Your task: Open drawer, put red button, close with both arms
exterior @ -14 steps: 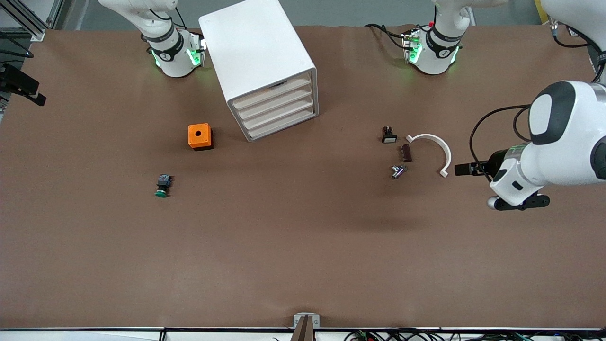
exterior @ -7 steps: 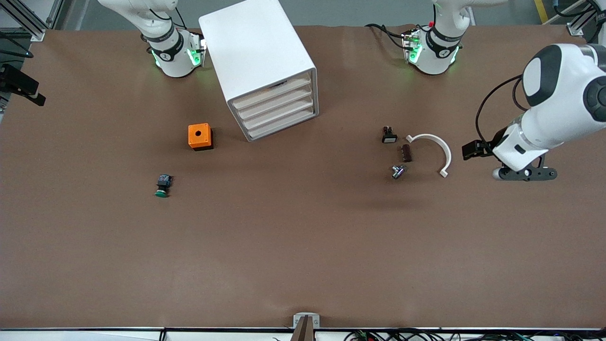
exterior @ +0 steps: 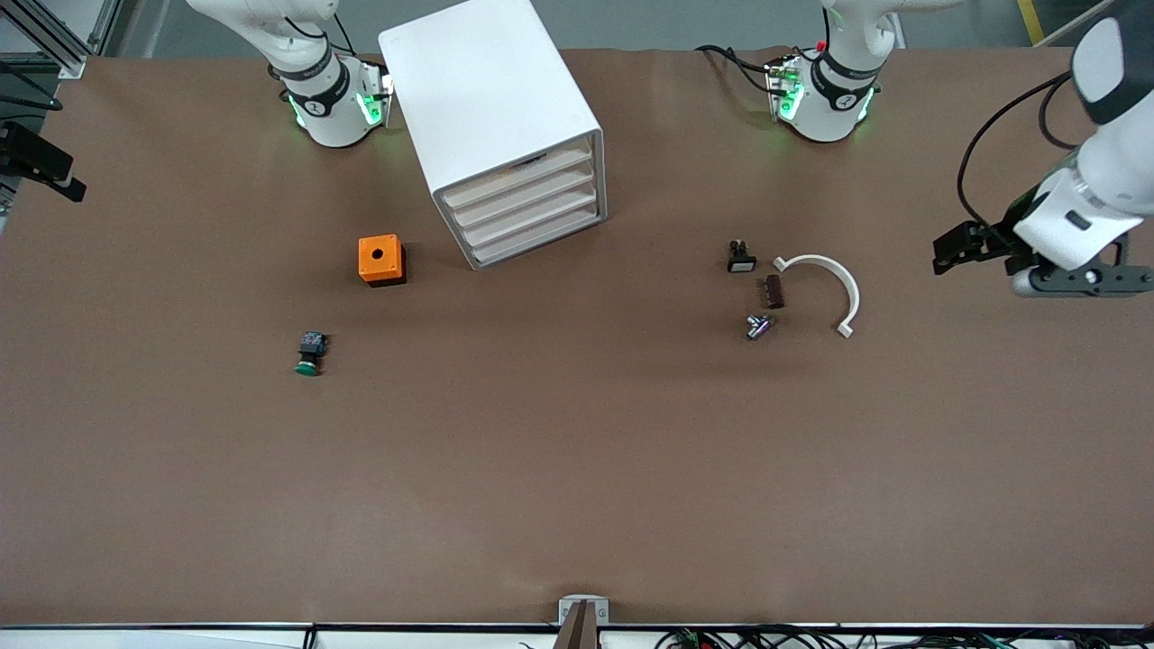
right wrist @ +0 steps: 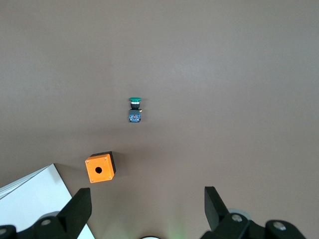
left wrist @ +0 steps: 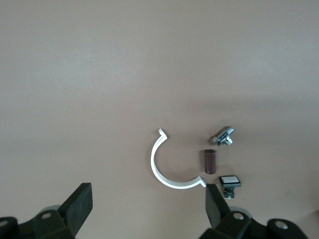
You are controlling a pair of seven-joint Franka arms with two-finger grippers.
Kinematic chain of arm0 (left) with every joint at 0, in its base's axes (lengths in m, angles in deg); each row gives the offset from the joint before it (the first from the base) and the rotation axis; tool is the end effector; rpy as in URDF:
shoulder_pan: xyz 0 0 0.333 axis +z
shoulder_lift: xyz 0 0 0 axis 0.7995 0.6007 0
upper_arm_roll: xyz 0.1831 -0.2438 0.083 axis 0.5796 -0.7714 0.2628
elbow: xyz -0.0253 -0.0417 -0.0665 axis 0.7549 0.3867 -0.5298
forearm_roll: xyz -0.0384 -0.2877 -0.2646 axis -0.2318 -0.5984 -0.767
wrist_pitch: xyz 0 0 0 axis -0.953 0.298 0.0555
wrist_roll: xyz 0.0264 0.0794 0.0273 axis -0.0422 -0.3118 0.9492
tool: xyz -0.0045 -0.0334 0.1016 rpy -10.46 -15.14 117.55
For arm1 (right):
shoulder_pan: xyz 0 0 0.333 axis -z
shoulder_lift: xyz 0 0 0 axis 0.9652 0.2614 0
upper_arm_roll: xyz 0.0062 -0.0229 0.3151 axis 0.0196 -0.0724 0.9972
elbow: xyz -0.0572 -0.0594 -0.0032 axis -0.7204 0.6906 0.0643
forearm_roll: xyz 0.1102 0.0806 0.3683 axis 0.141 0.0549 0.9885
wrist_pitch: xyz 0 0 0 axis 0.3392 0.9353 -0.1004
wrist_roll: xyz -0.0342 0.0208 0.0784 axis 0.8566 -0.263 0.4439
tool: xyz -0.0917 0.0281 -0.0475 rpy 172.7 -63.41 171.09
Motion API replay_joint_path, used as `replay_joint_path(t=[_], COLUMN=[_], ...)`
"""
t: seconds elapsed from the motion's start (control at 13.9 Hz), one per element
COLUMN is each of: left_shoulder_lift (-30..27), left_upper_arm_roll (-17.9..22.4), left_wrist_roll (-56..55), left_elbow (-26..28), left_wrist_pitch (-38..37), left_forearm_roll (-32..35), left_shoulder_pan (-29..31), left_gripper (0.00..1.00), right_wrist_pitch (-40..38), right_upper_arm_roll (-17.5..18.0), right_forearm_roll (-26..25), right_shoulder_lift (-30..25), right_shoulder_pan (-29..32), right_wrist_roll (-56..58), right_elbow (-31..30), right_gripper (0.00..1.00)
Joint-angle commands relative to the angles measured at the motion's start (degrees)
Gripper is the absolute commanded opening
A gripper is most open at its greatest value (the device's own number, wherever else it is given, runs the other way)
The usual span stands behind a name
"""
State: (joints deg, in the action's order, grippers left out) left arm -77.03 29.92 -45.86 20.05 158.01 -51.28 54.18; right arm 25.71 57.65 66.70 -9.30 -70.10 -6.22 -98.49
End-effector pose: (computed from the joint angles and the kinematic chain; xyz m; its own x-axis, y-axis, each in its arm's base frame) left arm 0.5493 -0.0235 0.5550 1.0000 -0.0060 -0.0079 -0.0059 -1.0000 0.0075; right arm 0.5104 -0.0552 0.6731 0.9992 -0.0393 -0.0124 -0.0393 -0.9992 -0.0025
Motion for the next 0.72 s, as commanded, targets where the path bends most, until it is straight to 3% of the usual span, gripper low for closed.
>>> replay_joint_path(t=[0.0, 0.65], left_shoulder_lift=[1.4, 2.4], left_upper_arm_roll=[-0.4, -1.0], left_wrist_roll=[-1.0, -1.0], left_elbow=[-5.4, -12.3], left_wrist_pitch=[-2.5, -6.3], left_forearm_roll=[1.0, 0.8], left_shoulder_pan=[0.2, -0.5], left_gripper=[1.0, 1.0], right_wrist_pitch=[0.6, 0.5], right_upper_arm_roll=[0.7, 0.7], right_forearm_roll=[0.2, 0.2], right_shoulder_lift=[-1.2, -1.2], right_shoulder_pan=[1.0, 1.1], right_wrist_roll=[-0.5, -0.6], right_elbow=[-1.1, -1.2], right_gripper=[1.0, 1.0])
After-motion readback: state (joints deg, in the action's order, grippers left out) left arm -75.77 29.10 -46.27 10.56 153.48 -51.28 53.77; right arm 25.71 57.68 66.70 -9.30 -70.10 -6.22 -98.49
